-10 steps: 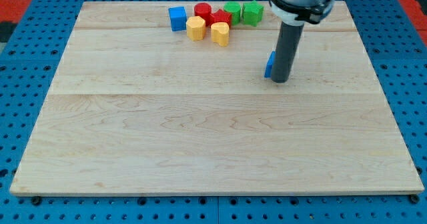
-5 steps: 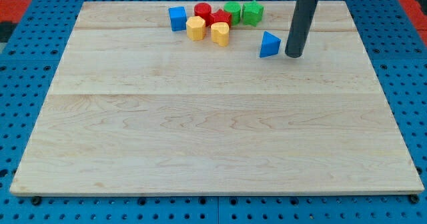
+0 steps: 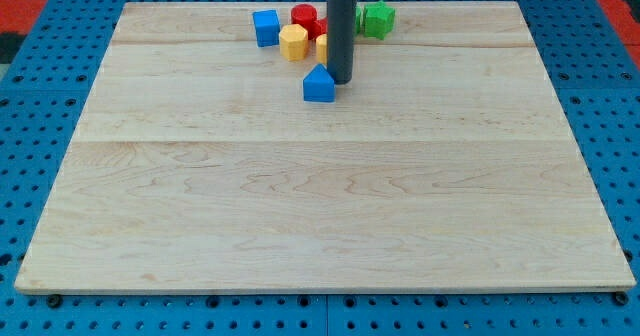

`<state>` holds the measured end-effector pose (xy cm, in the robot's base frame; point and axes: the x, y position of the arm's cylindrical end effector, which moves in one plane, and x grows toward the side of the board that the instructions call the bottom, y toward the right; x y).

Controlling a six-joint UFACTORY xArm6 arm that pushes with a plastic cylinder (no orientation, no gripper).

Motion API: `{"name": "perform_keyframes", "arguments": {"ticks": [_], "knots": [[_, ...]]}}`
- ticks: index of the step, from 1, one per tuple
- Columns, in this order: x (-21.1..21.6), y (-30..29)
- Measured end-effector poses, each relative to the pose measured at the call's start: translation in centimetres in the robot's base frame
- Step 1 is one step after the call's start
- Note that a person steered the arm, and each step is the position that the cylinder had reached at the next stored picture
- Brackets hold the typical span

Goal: Push the blue triangle into the group of blocks

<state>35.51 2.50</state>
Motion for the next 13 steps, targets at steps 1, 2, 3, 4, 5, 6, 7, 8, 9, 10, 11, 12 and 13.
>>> {"name": "perform_keyframes", "arguments": {"ticks": [1, 2, 3, 4, 5, 6, 7, 8, 9, 10, 11, 12, 13], "knots": [[3.6, 0.5], [4.3, -2.2], [0.2, -4.1], [-1.6, -4.6], [-1.8, -4.6], [-3.2, -4.6], [-4.6, -4.6], [-4.4, -5.5], [-0.6, -7.3], [2.7, -7.5], [2.7, -6.4], [2.7, -6.3], [2.5, -6.6]]}}
